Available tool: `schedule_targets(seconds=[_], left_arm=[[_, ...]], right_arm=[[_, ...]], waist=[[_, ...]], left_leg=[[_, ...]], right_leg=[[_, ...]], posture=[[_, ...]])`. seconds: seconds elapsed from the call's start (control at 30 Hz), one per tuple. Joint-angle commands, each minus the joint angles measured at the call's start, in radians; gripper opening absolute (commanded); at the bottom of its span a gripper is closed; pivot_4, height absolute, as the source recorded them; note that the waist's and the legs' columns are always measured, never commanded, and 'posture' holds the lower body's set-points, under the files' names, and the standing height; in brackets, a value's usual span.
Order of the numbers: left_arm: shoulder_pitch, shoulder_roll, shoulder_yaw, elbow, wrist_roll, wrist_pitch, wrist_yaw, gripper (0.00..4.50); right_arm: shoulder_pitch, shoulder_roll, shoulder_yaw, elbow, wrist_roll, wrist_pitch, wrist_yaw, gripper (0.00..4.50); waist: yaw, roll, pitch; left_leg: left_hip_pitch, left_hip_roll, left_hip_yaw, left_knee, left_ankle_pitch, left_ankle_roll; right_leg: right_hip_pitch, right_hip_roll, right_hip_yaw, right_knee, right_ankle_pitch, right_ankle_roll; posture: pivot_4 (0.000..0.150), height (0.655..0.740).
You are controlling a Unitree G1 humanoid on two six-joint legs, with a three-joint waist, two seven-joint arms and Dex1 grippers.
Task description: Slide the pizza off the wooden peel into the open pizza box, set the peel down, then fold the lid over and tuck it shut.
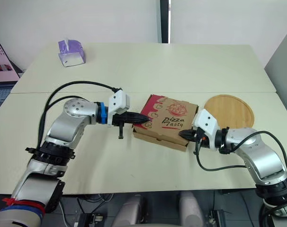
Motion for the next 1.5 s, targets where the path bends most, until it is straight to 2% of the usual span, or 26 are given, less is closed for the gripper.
schedule_targets(seconds=[0.03, 0.13, 0.57, 0.9, 1.03, 1.17, 1.4, 1.5], left_arm=[[-0.022, 0.076, 0.066, 0.036, 0.021, -0.042, 0.001, 0.00], [0.015, 0.106, 0.055, 0.047, 0.040, -0.065, -0.013, 0.00], [0.105, -0.007, -0.009, -0.096, 0.031, 0.008, 0.008, 0.00], [0.205, 0.023, 0.019, -0.175, 0.019, 0.055, 0.030, 0.00], [0.176, -0.042, 0.020, -0.189, -0.007, 0.097, 0.079, 0.00], [0.163, -0.054, 0.005, -0.182, 0.012, 0.084, 0.071, 0.00], [0.130, 0.043, 0.072, -0.120, 0.009, 0.082, 0.040, 0.00], [0.094, 0.037, 0.113, -0.146, -0.044, 0.145, 0.063, 0.00]], right_arm=[[-0.019, 0.002, -0.004, -0.013, -0.006, -0.019, 0.003, 0.03], [-0.018, 0.001, -0.004, -0.012, -0.011, -0.022, 0.011, 0.03], [-0.030, 0.002, -0.001, -0.012, -0.008, -0.010, 0.018, 0.03], [-0.024, 0.002, 0.007, -0.014, -0.013, -0.012, 0.013, 0.03], [-0.025, 0.000, 0.008, -0.014, -0.012, -0.011, 0.016, 0.03], [-0.025, -0.002, 0.009, -0.013, -0.013, -0.011, 0.017, 0.03], [-0.007, -0.006, 0.040, -0.018, -0.058, -0.040, 0.006, 0.03], [-0.003, -0.004, 0.063, -0.008, -0.101, -0.063, -0.008, 0.03]], waist=[[0.000, 0.000, 0.000], [0.001, 0.000, 0.000], [0.004, 0.000, 0.000], [0.005, 0.000, 0.000], [0.010, 0.000, 0.000], [0.009, 0.000, 0.000], [0.005, 0.000, 0.000], [0.006, 0.000, 0.000]], left_leg=[[0.000, 0.000, 0.000, 0.000, 0.000, 0.000], [0.000, 0.000, 0.000, 0.000, 0.000, 0.000], [-0.002, 0.000, 0.000, 0.003, 0.000, 0.000], [-0.002, 0.000, -0.001, 0.004, 0.000, 0.000], [-0.002, 0.000, -0.001, 0.004, 0.000, 0.000], [-0.002, 0.000, -0.001, 0.005, 0.000, 0.000], [-0.002, 0.000, -0.001, 0.004, 0.000, 0.000], [-0.002, 0.000, -0.001, 0.005, 0.000, 0.000]], right_leg=[[0.000, 0.000, 0.000, 0.000, 0.000, 0.000], [0.000, 0.000, 0.000, 0.000, 0.000, 0.000], [0.000, 0.000, -0.001, 0.000, 0.000, 0.000], [0.001, 0.000, -0.001, 0.000, 0.000, 0.000], [0.001, -0.001, -0.001, 0.000, 0.000, 0.000], [0.002, -0.001, -0.001, 0.000, 0.000, 0.000], [0.001, 0.000, -0.001, 0.000, 0.000, 0.000], [0.001, 0.000, -0.001, 0.000, 0.000, 0.000]], posture=[[0.150, 0.7400], [0.150, 0.7400], [0.150, 0.7400], [0.150, 0.7400], [0.150, 0.7400], [0.150, 0.7400], [0.150, 0.7400], [0.150, 0.7400]])
